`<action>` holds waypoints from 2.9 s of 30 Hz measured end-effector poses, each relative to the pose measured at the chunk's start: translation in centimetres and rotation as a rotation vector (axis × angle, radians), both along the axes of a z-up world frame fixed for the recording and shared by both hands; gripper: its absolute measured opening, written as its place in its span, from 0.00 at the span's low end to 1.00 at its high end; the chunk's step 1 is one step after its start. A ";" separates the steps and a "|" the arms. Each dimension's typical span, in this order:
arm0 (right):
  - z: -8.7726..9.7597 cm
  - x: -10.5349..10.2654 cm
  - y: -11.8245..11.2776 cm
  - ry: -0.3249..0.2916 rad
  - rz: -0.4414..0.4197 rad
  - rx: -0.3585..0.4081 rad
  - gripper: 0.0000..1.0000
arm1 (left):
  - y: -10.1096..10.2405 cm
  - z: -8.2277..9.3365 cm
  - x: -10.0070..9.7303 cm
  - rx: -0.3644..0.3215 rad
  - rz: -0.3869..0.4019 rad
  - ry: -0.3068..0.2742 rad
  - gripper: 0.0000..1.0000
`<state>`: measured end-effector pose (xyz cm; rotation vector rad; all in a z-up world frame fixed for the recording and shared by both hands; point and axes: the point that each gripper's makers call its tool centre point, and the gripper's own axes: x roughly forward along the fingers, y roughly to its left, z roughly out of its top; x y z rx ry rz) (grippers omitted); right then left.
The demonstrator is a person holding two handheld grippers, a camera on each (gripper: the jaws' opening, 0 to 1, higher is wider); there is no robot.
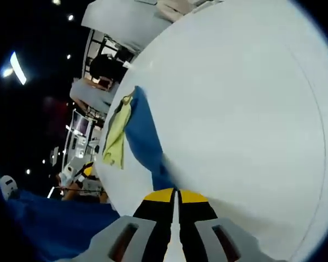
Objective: Fold the garment on the visible template until the final outline fits inside the template.
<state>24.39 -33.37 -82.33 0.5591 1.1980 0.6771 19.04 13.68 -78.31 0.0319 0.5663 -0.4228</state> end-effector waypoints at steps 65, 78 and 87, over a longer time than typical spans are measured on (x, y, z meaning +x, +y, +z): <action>-1.7 -1.1 6.8 -0.868 0.389 -0.772 0.00 | 1.7 0.1 0.1 -0.039 0.023 -0.016 0.21; 0.5 -6.2 8.9 -0.813 0.378 -0.526 0.00 | 2.9 -0.1 0.0 -0.040 0.007 -0.010 0.21; 0.4 -8.3 9.4 -0.766 0.434 -0.487 0.00 | 3.4 -0.4 -0.1 -0.042 0.004 -0.007 0.21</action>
